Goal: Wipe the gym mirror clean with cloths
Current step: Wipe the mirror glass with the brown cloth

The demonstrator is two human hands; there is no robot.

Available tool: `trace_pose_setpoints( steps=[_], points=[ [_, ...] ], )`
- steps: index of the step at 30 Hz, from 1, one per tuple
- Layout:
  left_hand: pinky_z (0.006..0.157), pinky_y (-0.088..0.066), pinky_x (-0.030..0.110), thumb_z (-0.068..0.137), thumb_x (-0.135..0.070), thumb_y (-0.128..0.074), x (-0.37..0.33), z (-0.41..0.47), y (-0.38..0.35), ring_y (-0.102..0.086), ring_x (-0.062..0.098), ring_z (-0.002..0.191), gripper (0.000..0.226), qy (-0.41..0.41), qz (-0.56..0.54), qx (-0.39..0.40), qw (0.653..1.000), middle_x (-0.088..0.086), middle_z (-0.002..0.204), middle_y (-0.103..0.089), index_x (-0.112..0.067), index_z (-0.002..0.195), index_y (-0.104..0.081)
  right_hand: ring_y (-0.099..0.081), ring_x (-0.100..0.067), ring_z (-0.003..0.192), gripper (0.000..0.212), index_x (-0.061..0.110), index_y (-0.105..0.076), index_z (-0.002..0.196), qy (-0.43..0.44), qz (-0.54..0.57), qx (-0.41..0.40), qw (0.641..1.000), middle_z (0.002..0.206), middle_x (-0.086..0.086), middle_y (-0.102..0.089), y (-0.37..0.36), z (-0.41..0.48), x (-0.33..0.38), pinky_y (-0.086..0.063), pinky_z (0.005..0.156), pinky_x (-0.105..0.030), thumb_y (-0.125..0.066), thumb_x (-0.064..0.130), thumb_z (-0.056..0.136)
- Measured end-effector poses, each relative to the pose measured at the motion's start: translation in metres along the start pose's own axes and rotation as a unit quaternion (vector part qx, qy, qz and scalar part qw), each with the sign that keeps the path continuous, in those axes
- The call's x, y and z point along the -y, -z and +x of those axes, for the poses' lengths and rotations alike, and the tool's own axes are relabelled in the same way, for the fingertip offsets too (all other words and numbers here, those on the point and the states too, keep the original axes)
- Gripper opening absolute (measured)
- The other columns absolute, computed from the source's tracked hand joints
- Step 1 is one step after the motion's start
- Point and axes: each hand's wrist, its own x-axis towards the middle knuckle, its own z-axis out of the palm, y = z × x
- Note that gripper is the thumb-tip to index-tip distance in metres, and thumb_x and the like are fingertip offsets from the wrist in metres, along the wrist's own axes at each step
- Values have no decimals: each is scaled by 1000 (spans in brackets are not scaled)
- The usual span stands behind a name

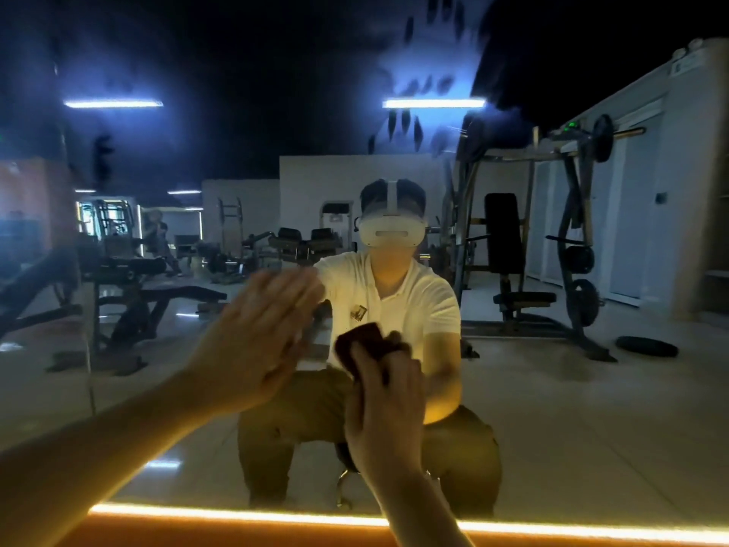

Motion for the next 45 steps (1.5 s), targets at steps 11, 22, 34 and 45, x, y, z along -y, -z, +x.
trace_pose_setpoints(
  steps=[11, 22, 34, 45],
  points=[
    [128, -7, 58, 108, -53, -28, 36, 75, 2, 0, 36, 160, 78, 165, -42, -107, 980, 21, 172, 0, -4, 165, -6, -56, -33, 98, 48, 11, -47, 146, -98, -118, -136, 979, 118, -21, -51, 90, 158, -90, -53, 82, -46, -44, 28, 101],
    [126, -10, 63, 106, -41, -25, 45, 68, -3, -4, 39, 159, 72, 117, -59, -144, 981, 23, 171, -3, 0, 163, -13, -57, -25, 91, 44, 7, -61, 135, 248, -169, -8, 954, 105, -13, -59, 3, 149, 31, -46, 78, -37, -63, 26, 95],
    [125, -19, 58, 105, -42, -38, 59, 65, 12, -23, 39, 155, 67, 103, -90, -143, 980, 23, 167, -25, -4, 161, -31, -47, -8, 106, 53, 15, -47, 148, -94, -102, -215, 967, 125, -4, -50, 10, 242, 35, -44, 91, -15, -46, 32, 98],
    [128, -7, 56, 106, -51, -21, 116, 170, 48, -2, 33, 160, 76, 199, -61, -179, 962, 20, 172, -6, -3, 164, -12, -60, -28, 85, 47, 10, -54, 139, 87, -287, -105, 948, 113, -18, -57, 110, 316, -51, -47, 73, -37, -47, 30, 97]
  ],
)
